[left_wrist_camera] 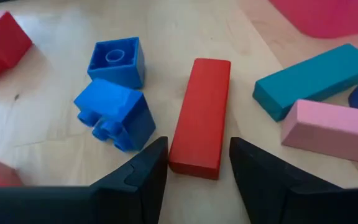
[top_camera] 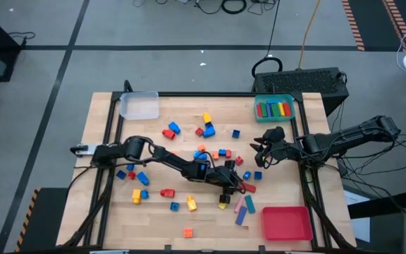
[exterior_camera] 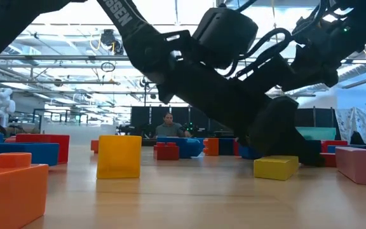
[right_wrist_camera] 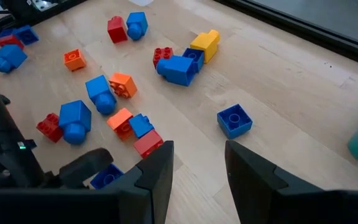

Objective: Sort blocks by size
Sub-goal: Put the red block into the blue bin

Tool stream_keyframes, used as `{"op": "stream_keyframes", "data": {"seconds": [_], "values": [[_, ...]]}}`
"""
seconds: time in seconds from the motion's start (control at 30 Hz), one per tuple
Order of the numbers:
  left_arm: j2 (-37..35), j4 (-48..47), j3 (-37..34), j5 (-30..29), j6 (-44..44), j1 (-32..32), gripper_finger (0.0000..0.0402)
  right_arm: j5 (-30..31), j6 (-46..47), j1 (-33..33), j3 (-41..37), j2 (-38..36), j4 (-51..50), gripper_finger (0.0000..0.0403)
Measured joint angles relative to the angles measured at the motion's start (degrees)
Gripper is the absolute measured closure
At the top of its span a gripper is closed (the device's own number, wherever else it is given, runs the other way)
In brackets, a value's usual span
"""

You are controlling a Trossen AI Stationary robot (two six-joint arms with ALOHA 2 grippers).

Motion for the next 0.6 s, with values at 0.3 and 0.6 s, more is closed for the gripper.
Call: {"op": "stream_keyframes", "data": {"seconds": [0.3,0.6], "values": [[0.6,0.5,0.1,0.7,-0.5,0.4,0.0234,-0.2,0.0,0.0,0.0,0.0,0.0,0.0273],[0.4,-0.7,0.2,0.8,-0.9,1.6,0.029,-1.8,-3.0,0.0,0.0,0.0,-0.1,0.0273]]}}
